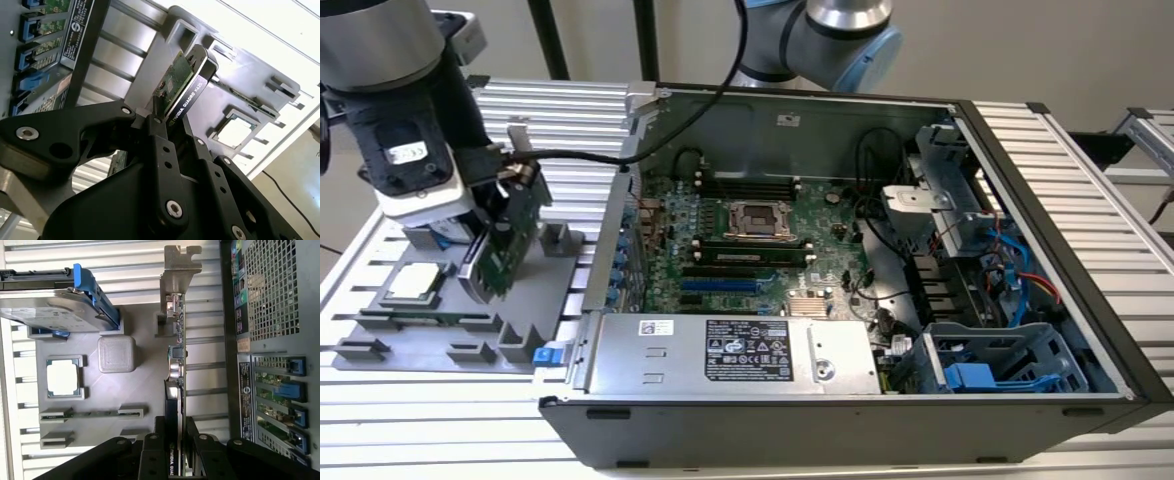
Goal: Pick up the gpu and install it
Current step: 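Pick up the gpu and move the gpu toward the slot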
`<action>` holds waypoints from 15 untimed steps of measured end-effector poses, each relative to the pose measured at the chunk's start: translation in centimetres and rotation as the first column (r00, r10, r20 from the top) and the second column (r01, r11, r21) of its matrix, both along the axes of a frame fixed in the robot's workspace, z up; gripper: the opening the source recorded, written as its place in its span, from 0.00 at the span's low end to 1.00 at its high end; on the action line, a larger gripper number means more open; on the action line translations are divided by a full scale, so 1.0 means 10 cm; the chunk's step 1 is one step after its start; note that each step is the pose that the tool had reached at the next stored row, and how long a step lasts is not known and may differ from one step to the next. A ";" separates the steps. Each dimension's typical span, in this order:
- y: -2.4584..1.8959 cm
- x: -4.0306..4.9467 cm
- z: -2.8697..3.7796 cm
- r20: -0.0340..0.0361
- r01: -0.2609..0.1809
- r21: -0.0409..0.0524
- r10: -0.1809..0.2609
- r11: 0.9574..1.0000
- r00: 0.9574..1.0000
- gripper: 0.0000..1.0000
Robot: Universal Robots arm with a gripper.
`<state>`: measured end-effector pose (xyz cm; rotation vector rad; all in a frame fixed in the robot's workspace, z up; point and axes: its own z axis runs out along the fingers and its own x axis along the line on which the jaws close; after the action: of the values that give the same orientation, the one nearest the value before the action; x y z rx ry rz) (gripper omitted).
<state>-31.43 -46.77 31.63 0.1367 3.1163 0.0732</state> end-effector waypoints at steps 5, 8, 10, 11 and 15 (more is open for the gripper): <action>0.000 0.000 0.070 0.000 0.000 0.000 0.000 1.000 1.000 0.00; 0.000 0.000 0.105 0.000 0.000 0.000 0.000 1.000 1.000 0.00; 0.000 0.000 0.131 0.000 0.000 0.000 0.000 1.000 1.000 0.00; 0.000 0.000 0.145 0.000 0.000 0.000 0.000 1.000 1.000 0.00; 0.000 0.000 0.201 0.000 0.000 0.000 0.000 1.000 1.000 0.00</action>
<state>-31.42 -46.77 33.64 0.1366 3.1163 0.0734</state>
